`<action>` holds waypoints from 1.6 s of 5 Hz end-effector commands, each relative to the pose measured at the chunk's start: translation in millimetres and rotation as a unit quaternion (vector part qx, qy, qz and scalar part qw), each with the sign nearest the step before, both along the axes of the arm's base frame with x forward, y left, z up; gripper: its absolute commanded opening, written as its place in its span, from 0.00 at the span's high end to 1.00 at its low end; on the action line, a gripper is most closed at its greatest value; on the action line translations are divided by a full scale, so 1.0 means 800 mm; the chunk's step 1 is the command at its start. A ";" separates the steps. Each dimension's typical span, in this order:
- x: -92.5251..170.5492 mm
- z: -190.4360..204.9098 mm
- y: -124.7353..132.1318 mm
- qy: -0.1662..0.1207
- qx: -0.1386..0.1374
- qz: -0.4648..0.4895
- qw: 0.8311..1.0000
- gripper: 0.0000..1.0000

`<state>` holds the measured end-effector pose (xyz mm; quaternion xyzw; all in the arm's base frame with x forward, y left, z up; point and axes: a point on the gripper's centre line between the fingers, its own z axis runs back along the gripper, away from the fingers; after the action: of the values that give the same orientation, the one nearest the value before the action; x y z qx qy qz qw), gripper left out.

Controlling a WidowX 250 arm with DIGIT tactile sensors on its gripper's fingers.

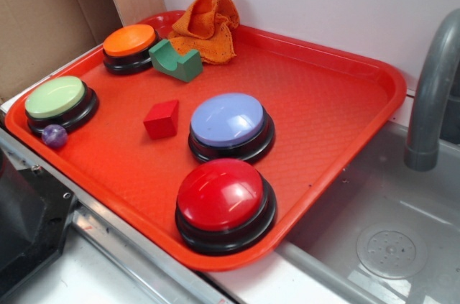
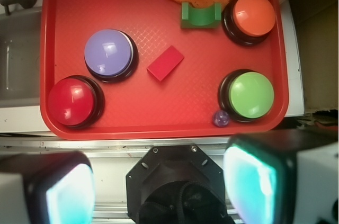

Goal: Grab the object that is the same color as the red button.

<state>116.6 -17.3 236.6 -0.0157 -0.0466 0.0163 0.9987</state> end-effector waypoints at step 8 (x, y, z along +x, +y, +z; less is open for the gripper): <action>0.102 -0.204 0.056 0.039 -0.010 0.427 0.903 0.00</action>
<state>197.6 20.1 68.9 0.0018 0.0050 0.4359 0.9000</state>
